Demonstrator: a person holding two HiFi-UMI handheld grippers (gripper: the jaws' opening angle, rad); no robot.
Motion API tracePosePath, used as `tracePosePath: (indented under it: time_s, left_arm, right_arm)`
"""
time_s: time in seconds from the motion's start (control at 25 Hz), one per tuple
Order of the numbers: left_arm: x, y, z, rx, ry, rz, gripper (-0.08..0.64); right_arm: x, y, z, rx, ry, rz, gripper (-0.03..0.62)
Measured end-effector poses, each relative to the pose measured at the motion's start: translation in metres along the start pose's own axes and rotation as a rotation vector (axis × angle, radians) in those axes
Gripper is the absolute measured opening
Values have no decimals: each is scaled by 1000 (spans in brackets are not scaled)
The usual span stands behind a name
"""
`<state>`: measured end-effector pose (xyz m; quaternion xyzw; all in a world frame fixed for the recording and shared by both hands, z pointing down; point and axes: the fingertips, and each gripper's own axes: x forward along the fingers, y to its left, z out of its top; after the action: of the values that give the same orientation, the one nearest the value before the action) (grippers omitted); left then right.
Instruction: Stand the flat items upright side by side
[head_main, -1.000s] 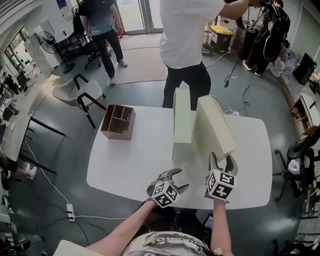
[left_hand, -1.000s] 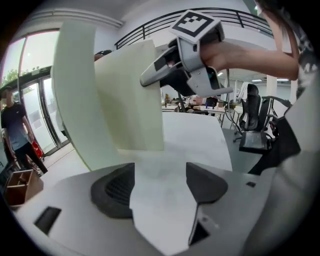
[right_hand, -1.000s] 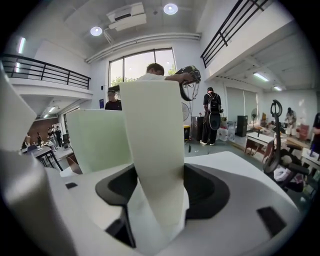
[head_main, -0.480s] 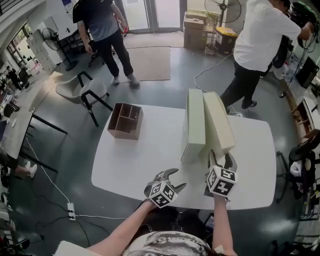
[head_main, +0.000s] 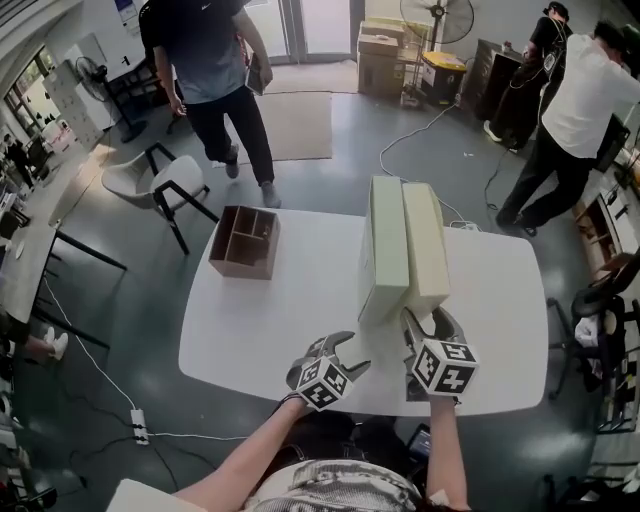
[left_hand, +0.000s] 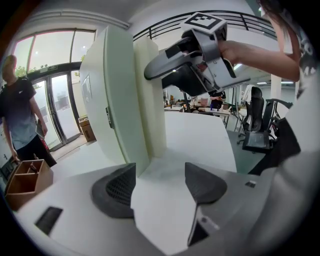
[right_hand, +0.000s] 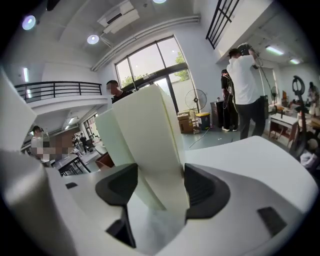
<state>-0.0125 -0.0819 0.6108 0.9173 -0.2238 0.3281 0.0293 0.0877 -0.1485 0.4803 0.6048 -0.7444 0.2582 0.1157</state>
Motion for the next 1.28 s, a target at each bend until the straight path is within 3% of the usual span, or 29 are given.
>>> tracePosePath:
  time_s: [0.8,1.28]
  left_arm:
    - [-7,0,5,5,-32,-21,307]
    - [-20,-20,14,-25,-64,-12,293]
  right_arm:
    - [-10,9,-6,-64,-29,7,272]
    - [-41,6,-34,-66,-19,33,247]
